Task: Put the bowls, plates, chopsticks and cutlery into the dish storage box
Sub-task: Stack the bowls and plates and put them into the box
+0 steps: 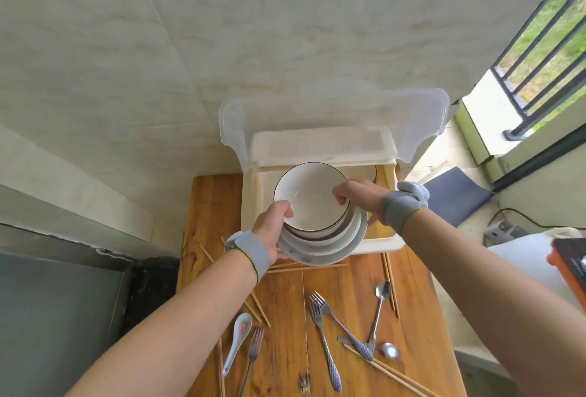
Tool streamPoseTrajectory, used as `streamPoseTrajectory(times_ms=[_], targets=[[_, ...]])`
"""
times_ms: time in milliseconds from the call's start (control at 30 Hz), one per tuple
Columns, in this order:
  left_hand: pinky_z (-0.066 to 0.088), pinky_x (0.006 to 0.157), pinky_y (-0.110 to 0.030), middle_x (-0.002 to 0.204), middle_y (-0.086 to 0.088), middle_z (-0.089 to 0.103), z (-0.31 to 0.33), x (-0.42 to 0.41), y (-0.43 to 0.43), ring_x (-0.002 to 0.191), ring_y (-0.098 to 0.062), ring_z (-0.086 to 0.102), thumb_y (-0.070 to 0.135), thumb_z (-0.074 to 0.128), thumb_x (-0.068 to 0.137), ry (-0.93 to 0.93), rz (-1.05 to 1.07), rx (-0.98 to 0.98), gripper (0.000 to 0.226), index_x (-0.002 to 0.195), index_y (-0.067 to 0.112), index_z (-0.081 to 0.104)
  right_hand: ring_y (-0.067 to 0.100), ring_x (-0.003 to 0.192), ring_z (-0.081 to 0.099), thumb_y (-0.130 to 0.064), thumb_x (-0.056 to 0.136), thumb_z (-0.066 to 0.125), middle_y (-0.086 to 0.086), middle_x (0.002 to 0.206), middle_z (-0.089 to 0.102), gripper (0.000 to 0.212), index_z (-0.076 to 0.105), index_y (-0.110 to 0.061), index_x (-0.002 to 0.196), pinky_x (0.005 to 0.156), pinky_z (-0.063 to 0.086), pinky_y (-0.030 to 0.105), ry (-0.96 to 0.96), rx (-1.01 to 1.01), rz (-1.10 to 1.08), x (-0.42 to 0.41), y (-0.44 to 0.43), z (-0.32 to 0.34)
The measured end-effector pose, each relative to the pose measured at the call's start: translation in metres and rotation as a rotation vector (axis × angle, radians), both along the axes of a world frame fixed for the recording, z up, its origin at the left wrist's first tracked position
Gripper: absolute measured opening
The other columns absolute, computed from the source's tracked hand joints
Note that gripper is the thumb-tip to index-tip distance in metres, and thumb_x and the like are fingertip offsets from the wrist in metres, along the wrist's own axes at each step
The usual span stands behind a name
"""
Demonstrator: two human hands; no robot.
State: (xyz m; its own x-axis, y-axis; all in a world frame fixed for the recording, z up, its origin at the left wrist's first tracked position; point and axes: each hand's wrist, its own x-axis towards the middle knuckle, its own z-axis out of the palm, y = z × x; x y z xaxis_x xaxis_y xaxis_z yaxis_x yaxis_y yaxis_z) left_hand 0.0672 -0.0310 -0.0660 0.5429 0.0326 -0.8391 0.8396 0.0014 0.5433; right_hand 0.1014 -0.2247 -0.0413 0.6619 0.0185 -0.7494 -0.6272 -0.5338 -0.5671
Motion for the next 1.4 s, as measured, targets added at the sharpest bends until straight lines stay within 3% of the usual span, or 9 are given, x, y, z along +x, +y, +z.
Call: streamPoseTrajectory(times_ms=[67, 333, 533, 633, 733, 867, 1000, 1200, 1400], targets=[[0.054, 0.080, -0.048, 0.109, -0.014, 0.056, 0.000, -0.002, -0.001, 0.103, -0.035, 0.058, 0.028, 0.052, 0.078, 0.047, 0.022, -0.025, 0.037, 0.112, 0.015, 0.053, 0.029, 0.067, 0.050, -0.027, 0.057, 0.053, 0.009, 0.072, 0.055, 0.037, 0.056, -0.011, 0.091, 0.088, 0.050, 0.051, 0.067, 0.020, 0.022, 0.002, 0.000, 0.002], [0.050, 0.091, -0.053, 0.109, -0.017, 0.062, -0.002, 0.012, 0.005, 0.098, -0.034, 0.060, 0.033, 0.055, 0.075, 0.155, 0.019, -0.002, 0.041, 0.111, 0.013, 0.053, 0.030, 0.074, 0.052, -0.030, 0.061, 0.050, 0.010, 0.079, 0.058, 0.040, 0.056, -0.013, 0.097, 0.083, 0.048, 0.045, 0.180, 0.091, 0.038, 0.019, 0.009, -0.008], [0.048, 0.088, -0.051, 0.113, -0.016, 0.056, -0.001, 0.033, 0.011, 0.100, -0.036, 0.056, 0.031, 0.055, 0.074, 0.199, -0.059, 0.104, 0.031, 0.100, 0.016, 0.047, 0.028, 0.061, 0.052, -0.022, 0.063, 0.048, 0.007, 0.061, 0.057, 0.036, 0.051, -0.010, 0.097, 0.080, 0.047, 0.038, 0.245, 0.186, -0.068, 0.024, 0.014, -0.024], [0.045, 0.095, -0.057, 0.119, -0.017, 0.051, -0.005, 0.039, 0.012, 0.108, -0.039, 0.052, 0.029, 0.055, 0.070, 0.236, -0.094, 0.129, 0.048, 0.114, 0.016, 0.044, 0.025, 0.054, 0.050, -0.015, 0.068, 0.045, 0.006, 0.060, 0.055, 0.036, 0.047, -0.008, 0.103, 0.070, 0.046, 0.033, 0.297, 0.229, -0.088, 0.030, 0.013, -0.026], [0.043, 0.096, -0.061, 0.124, -0.017, 0.051, -0.008, 0.039, 0.011, 0.112, -0.041, 0.052, 0.028, 0.055, 0.064, 0.273, -0.122, 0.130, 0.061, 0.122, 0.015, 0.043, 0.029, 0.065, 0.051, -0.015, 0.065, 0.046, 0.009, 0.071, 0.054, 0.036, 0.047, -0.009, 0.100, 0.076, 0.048, 0.038, 0.344, 0.240, -0.112, 0.034, 0.011, -0.028], [0.047, 0.089, -0.061, 0.125, -0.018, 0.050, -0.006, 0.043, 0.008, 0.111, -0.044, 0.052, 0.029, 0.055, 0.065, 0.318, -0.168, 0.145, 0.065, 0.127, 0.014, 0.041, 0.033, 0.078, 0.049, -0.015, 0.059, 0.048, 0.012, 0.082, 0.051, 0.040, 0.049, -0.008, 0.099, 0.090, 0.046, 0.043, 0.433, 0.209, -0.130, 0.038, 0.007, -0.030], [0.047, 0.089, -0.060, 0.125, -0.019, 0.051, -0.007, 0.053, 0.007, 0.109, -0.044, 0.053, 0.030, 0.054, 0.064, 0.324, -0.207, 0.198, 0.067, 0.128, 0.012, 0.042, 0.029, 0.070, 0.048, -0.016, 0.063, 0.045, 0.009, 0.070, 0.049, 0.015, 0.046, -0.010, 0.077, 0.083, 0.046, 0.037, 0.433, 0.205, -0.157, 0.042, 0.008, -0.033], [0.050, 0.065, -0.055, 0.139, -0.016, 0.044, -0.007, 0.064, -0.002, 0.116, -0.043, 0.049, 0.028, 0.052, 0.061, 0.332, -0.186, 0.265, 0.075, 0.133, 0.013, 0.040, 0.024, 0.057, 0.043, -0.018, 0.057, 0.047, 0.008, 0.059, 0.047, 0.015, 0.044, -0.011, 0.070, 0.074, 0.038, 0.037, 0.399, 0.238, -0.108, 0.052, 0.007, -0.045], [0.044, 0.082, -0.059, 0.137, -0.016, 0.045, -0.009, 0.062, -0.009, 0.119, -0.041, 0.047, 0.028, 0.048, 0.076, 0.312, -0.153, 0.282, 0.058, 0.131, 0.013, 0.040, 0.022, 0.050, 0.043, -0.020, 0.061, 0.046, 0.006, 0.055, 0.049, 0.011, 0.043, -0.011, 0.067, 0.065, 0.038, 0.028, 0.384, 0.260, -0.086, 0.053, 0.005, -0.051]])
